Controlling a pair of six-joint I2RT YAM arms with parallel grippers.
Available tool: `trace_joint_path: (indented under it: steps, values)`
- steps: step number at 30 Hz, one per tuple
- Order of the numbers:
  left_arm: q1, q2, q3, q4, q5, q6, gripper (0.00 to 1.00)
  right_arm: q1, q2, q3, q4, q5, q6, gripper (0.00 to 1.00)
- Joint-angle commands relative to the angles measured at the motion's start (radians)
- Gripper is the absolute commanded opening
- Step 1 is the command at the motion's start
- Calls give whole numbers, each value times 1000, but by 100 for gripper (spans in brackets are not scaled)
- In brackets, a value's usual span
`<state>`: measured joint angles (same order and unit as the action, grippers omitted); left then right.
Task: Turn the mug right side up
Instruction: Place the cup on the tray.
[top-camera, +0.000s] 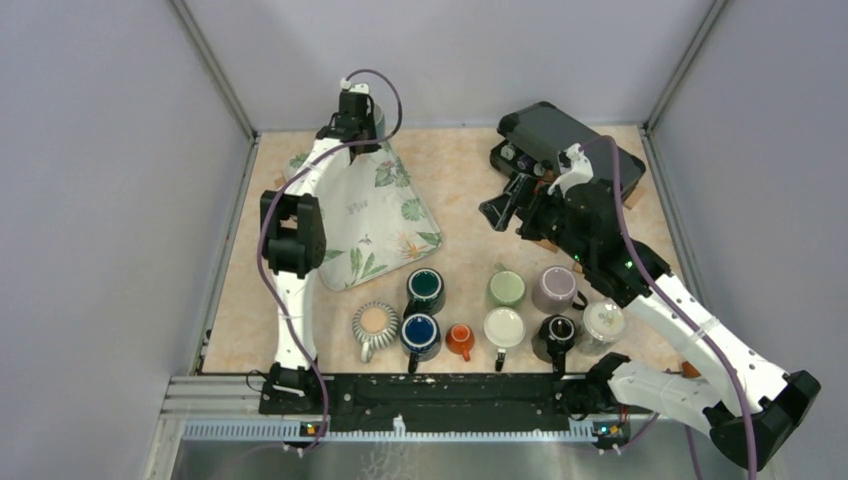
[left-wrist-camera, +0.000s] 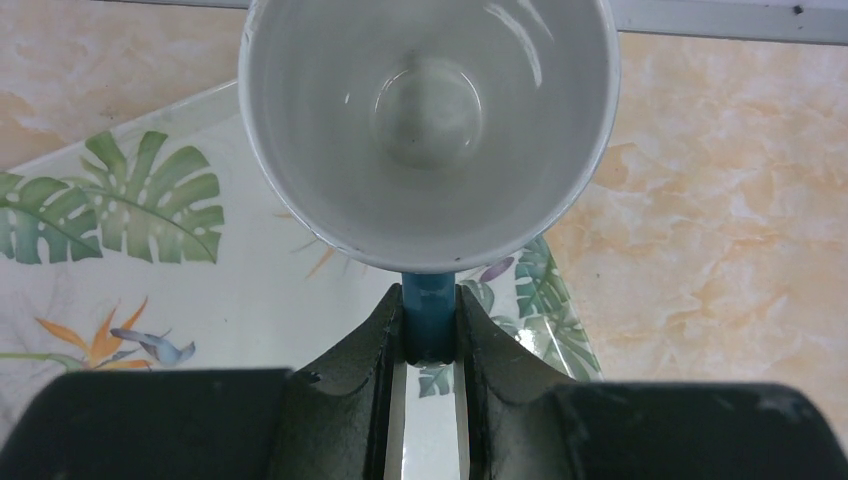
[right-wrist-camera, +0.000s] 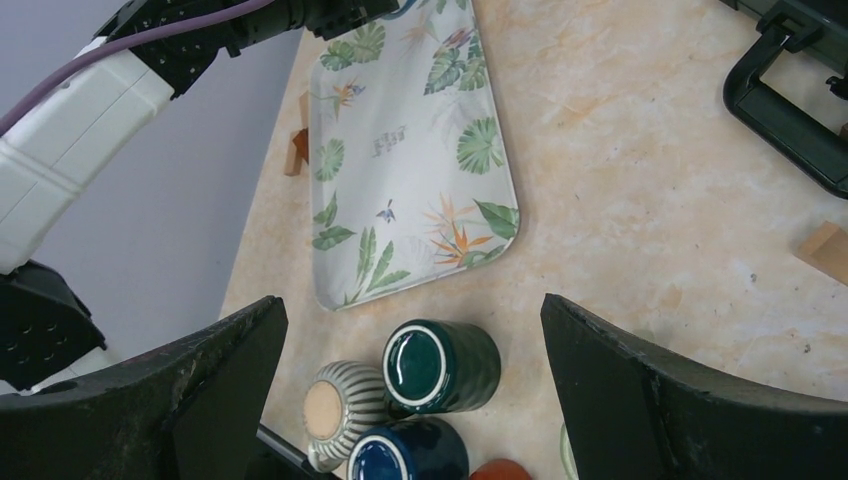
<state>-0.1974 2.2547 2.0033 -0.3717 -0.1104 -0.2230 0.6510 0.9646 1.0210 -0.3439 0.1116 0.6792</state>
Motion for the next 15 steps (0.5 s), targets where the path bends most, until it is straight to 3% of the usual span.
trace_joint_path:
  steps: [1, 15]
  values:
    - [14, 14, 101, -4, -7, 34, 0, -5, -17, 12, 9, 1, -15, 99]
    - [37, 106, 233, -75, 28, 19, 0, -5, 1, 2, 32, -39, -1, 99]
